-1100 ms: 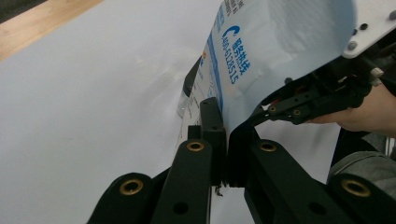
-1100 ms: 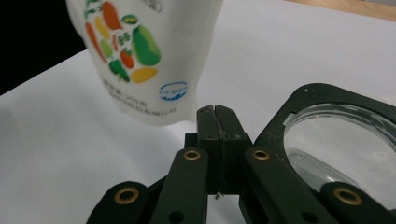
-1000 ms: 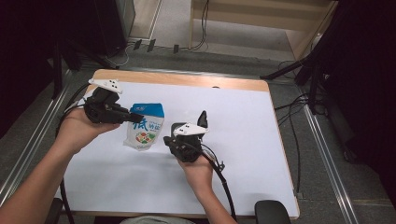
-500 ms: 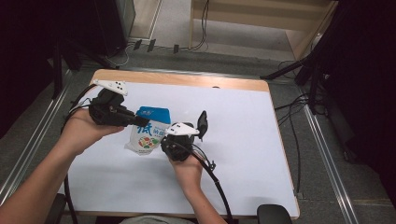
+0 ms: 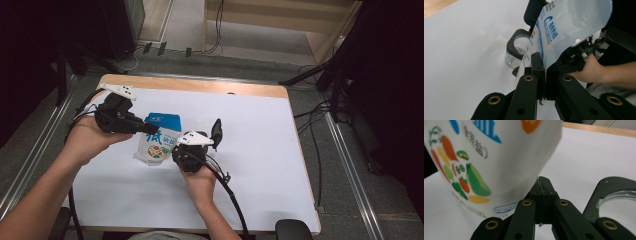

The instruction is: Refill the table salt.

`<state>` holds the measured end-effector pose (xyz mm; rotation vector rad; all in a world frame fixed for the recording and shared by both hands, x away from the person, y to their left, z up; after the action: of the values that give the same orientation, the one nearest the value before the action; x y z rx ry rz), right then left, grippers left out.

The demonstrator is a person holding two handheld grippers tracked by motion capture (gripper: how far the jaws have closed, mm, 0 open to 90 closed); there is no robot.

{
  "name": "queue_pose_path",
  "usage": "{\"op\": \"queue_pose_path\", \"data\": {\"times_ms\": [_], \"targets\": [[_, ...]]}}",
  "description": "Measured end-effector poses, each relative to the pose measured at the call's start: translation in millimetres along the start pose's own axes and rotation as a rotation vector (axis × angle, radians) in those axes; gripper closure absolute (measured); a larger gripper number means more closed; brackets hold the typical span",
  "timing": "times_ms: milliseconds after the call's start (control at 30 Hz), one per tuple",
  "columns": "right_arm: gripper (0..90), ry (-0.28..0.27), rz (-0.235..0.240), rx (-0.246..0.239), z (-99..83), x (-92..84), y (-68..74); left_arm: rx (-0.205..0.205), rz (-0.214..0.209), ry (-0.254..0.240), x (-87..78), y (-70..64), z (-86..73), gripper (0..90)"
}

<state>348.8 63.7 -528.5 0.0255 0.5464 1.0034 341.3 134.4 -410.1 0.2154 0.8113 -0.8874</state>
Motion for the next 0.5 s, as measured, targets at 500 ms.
{"op": "queue_pose_path", "data": {"times_ms": [500], "targets": [[90.0,-0.006,0.008,-0.044,-13.7,14.0,4.5,-0.011,0.021,0.073,28.2,-0.1,12.3,90.0]]}}
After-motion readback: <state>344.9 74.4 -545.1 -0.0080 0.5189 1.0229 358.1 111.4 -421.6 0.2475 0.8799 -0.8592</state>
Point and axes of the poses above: each handheld gripper's, and its own axes: x roughly forward along the jaws, z roughly out of its top, y roughly to its left, the point moved 10 cm from there along x, roughly forward along the jaws, and after that the axes turned 10 degrees about z, right-handed, at the moved point
